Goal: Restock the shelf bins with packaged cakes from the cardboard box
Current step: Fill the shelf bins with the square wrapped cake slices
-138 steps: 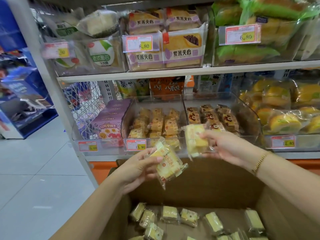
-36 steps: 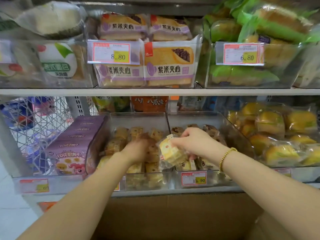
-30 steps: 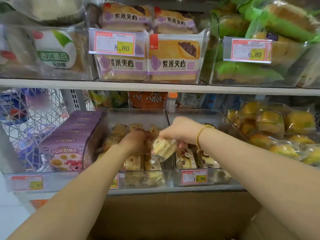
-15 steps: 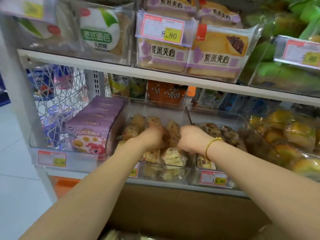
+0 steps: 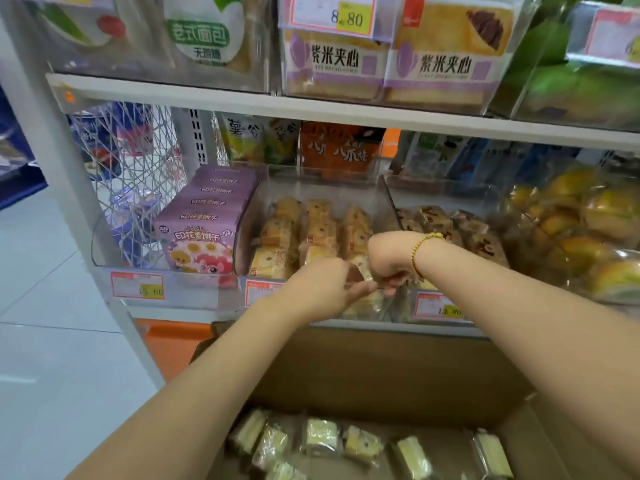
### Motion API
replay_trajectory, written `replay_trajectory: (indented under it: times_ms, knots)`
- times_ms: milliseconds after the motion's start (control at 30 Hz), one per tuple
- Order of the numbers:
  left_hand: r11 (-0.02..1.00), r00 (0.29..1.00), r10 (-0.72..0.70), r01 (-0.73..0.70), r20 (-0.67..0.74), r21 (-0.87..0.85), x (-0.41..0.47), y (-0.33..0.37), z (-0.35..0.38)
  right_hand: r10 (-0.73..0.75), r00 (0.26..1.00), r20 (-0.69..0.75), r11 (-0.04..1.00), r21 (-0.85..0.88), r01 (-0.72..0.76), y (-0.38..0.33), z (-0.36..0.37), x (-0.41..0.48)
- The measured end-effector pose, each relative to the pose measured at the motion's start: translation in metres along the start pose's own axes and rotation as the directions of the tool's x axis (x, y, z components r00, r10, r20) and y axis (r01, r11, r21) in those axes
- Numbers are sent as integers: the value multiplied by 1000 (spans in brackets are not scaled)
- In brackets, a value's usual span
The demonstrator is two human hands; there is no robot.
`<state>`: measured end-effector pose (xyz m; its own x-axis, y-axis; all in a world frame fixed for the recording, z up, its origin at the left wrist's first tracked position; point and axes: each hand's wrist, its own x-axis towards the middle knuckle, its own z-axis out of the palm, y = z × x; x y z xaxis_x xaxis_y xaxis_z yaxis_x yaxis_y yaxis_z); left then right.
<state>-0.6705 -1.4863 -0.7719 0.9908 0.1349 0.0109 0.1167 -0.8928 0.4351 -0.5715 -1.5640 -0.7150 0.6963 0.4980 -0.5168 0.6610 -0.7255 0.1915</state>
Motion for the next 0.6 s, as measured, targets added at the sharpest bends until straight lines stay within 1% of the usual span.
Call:
replay_trajectory:
  times_ms: [33, 100, 133, 200, 267, 300, 367, 433, 467, 533, 600]
  knots:
    - [1000, 1000, 4, -4, 5, 7, -6, 4, 5, -11, 1000, 27, 996, 84, 8, -2, 1, 3]
    - [999, 1000, 18, -18, -8, 43, -16, 10, 13, 4, 1000, 10, 944, 330, -7, -3, 4, 5]
    - [998, 999, 26, -25, -22, 59, -20, 13, 15, 15, 1000, -14, 903, 430, -8, -1, 4, 6]
    - [998, 999, 6, -2, -50, 68, -24, 17, 19, 55, 997, -59, 822, 570, -12, 4, 0, 8]
    - [996, 997, -33, 38, -67, 78, -25, 24, 21, 102, 993, -63, 710, 703, -28, 8, -5, 10]
    - [994, 996, -62, 68, -70, 88, -24, 28, 23, 118, 992, -51, 660, 750, -40, 9, -7, 10]
    - [986, 989, -128, 134, -69, 99, -22, 34, 27, 133, 991, -30, 600, 798, -56, 8, -8, 13]
    - [983, 984, -162, 167, -71, 77, -24, 36, 31, 129, 991, -25, 561, 826, -52, 5, -10, 14]
    - [984, 983, -166, 170, -78, 53, -26, 36, 34, 126, 992, -5, 524, 849, -62, 4, -11, 14]
    - [985, 981, -170, 172, -98, 13, -34, 33, 39, 132, 989, 60, 413, 904, -110, 6, -10, 16]
    - [981, 974, -193, 193, -118, -11, -39, 31, 43, 121, 979, 165, 239, 952, -190, 6, -8, 14]
